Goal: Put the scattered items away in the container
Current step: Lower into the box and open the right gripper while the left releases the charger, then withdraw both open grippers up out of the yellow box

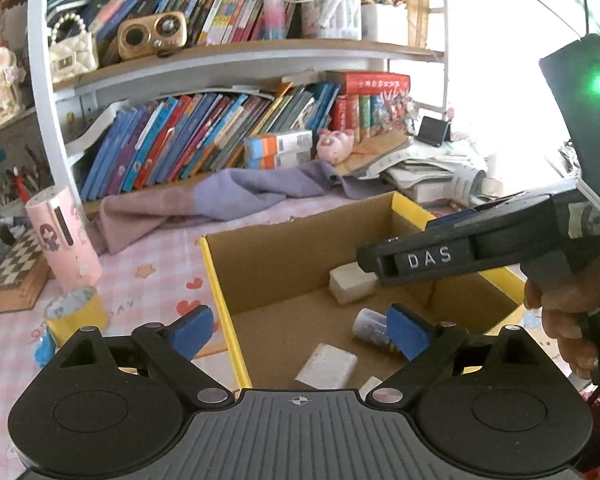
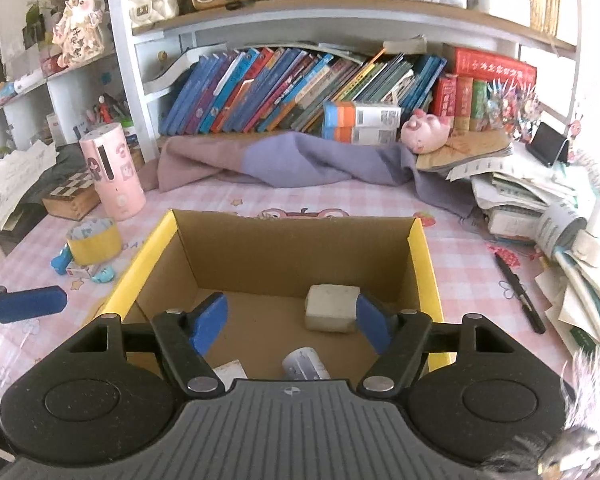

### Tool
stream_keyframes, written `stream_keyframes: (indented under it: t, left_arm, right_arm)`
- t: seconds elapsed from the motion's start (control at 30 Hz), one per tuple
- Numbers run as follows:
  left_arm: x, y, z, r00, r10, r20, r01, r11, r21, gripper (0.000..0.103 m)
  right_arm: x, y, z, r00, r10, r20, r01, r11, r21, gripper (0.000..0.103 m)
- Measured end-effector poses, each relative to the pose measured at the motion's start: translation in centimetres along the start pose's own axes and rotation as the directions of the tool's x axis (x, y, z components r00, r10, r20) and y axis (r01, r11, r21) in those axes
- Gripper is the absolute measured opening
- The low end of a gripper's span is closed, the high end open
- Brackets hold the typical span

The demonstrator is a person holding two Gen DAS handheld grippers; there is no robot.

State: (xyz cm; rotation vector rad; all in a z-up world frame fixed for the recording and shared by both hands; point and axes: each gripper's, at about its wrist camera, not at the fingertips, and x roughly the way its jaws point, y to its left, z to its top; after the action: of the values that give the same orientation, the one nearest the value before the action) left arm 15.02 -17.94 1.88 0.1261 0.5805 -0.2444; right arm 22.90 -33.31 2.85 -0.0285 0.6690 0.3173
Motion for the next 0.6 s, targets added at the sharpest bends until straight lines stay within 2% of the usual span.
stream_keyframes:
  t: [0.6]
  left_arm:
    - [-4.3, 2.1, -2.8, 0.991, -0.133, 0.033, 0.131, 0.989, 0.062, 0.096]
  right_arm:
    - [-5.4, 3.6, -3.7, 0.981, -0.184, 0.060, 0.180, 0.981, 0.076, 0.075]
